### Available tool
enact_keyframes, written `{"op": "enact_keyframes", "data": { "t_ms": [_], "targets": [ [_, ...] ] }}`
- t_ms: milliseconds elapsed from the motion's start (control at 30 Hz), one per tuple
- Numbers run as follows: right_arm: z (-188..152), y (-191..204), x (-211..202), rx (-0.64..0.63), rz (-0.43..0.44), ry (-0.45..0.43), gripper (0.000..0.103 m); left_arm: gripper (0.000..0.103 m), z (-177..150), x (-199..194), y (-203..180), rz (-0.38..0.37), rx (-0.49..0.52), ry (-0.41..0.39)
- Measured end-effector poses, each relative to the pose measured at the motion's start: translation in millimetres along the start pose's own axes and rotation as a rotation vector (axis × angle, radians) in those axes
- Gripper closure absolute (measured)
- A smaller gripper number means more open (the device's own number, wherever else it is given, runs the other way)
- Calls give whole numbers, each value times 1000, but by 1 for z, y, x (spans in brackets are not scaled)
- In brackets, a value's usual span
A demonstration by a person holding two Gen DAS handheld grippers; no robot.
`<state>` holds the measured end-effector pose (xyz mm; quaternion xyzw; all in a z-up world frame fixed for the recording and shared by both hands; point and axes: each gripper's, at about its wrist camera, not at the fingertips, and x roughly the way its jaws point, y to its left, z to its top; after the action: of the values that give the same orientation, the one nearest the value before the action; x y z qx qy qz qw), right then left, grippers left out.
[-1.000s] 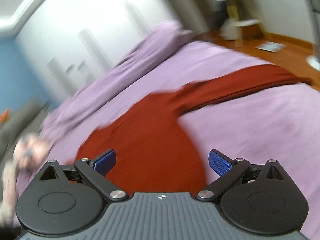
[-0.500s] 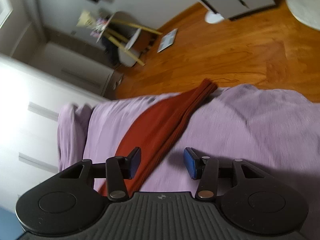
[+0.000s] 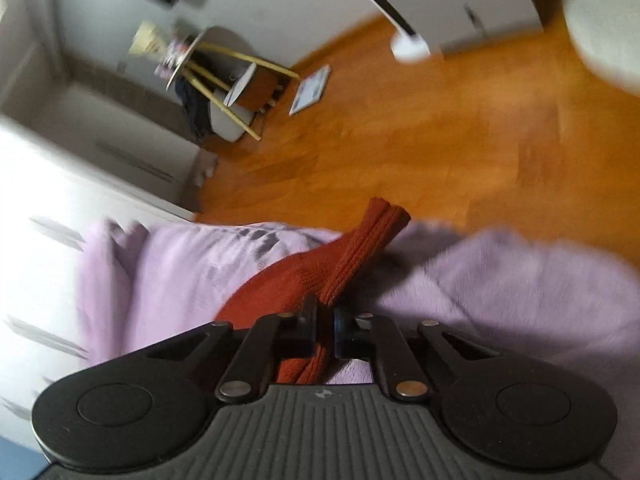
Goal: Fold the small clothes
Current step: 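Grasp the cuff of a red cardigan sleeve with the right tool, then swing the held sleeve across the cardigan body and open the right tool, then grasp the folded sleeve cuff with the left tool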
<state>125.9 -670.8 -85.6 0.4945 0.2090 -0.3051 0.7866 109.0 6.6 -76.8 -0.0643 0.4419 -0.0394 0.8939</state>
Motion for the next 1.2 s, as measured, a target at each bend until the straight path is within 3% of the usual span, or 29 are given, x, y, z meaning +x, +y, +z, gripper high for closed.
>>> {"op": "enact_keyframes", "data": {
  "t_ms": [67, 100, 167, 233, 367, 400, 433, 500, 633, 700, 800, 933, 1067, 1200],
  "targets": [
    [-12, 35, -16, -185, -43, -68, 97, 0, 2, -4, 2, 1, -31, -8],
    [-22, 61, -28, -292, -13, -105, 97, 0, 4, -6, 4, 0, -59, -7],
    [-42, 99, -49, -410, 99, -115, 97, 0, 12, -11, 8, 0, -130, -2],
    [-75, 144, -72, -544, 263, -79, 97, 0, 23, -19, 8, -27, -164, -18],
    [-162, 206, -109, -740, 633, 109, 96, 0, 50, -28, -4, -178, -147, -79],
    [-185, 215, -111, -768, 702, 189, 89, 0, 56, -28, -6, -224, -153, -77],
    [-203, 218, -110, -778, 737, 254, 73, 0, 62, -25, -8, -281, -161, -73],
    [-238, 216, -103, -800, 724, 345, 61, 0, 71, -13, -9, -380, -187, -54],
    [-268, 187, -77, -757, 556, 458, 61, 2, 80, 23, -4, -489, -267, 50],
    [-269, 168, -67, -711, 487, 492, 61, 13, 82, 39, -1, -495, -298, 86],
    [-260, 148, -58, -685, 421, 499, 62, 18, 84, 65, 3, -502, -347, 157],
    [-252, 129, -56, -638, 425, 507, 64, 30, 92, 82, 7, -505, -410, 163],
    [-263, 127, -59, -648, 429, 493, 63, 54, 99, 90, 1, -486, -402, 172],
    [-268, 130, -63, -681, 427, 476, 63, 95, 108, 92, -11, -411, -324, 177]
  ]
}}
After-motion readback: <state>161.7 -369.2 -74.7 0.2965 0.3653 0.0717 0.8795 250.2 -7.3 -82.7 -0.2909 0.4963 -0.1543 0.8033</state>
